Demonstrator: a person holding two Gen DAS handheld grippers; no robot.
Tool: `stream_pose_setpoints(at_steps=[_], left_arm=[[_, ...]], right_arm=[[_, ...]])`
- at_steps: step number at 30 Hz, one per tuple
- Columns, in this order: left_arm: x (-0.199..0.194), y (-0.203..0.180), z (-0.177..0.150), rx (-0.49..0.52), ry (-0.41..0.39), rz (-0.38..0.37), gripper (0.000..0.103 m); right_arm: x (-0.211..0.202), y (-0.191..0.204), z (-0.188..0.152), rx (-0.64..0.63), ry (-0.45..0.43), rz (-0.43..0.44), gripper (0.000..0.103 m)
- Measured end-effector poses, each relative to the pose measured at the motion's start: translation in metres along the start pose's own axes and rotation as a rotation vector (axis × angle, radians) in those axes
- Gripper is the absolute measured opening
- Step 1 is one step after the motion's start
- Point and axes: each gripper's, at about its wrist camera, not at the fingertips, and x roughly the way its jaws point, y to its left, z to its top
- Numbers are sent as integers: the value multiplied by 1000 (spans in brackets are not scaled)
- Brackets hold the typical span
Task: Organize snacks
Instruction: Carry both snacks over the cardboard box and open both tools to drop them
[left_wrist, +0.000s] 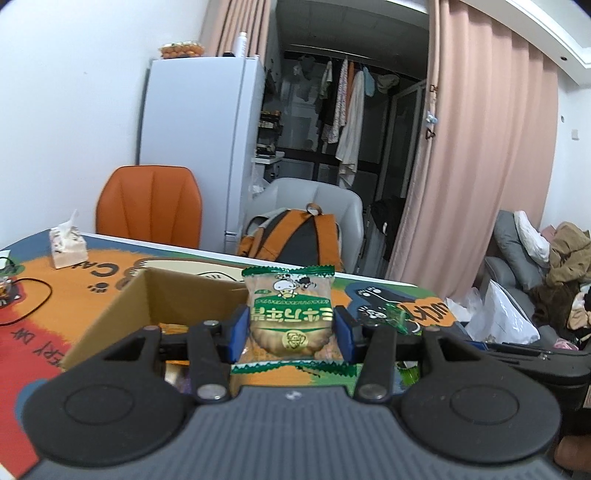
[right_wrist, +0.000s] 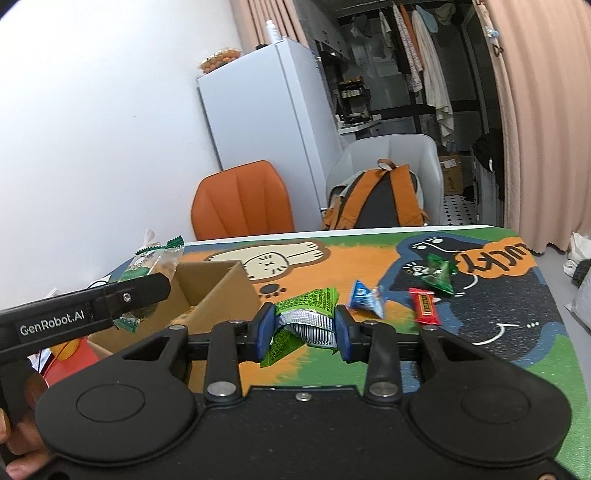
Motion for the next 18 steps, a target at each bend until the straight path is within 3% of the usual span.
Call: stream_pose_setpoints(at_steps=[18], left_arm=[[-12,65,6,-65,-20,88,47]], right_arm=[[16,51,12,-66,-6,63,36]])
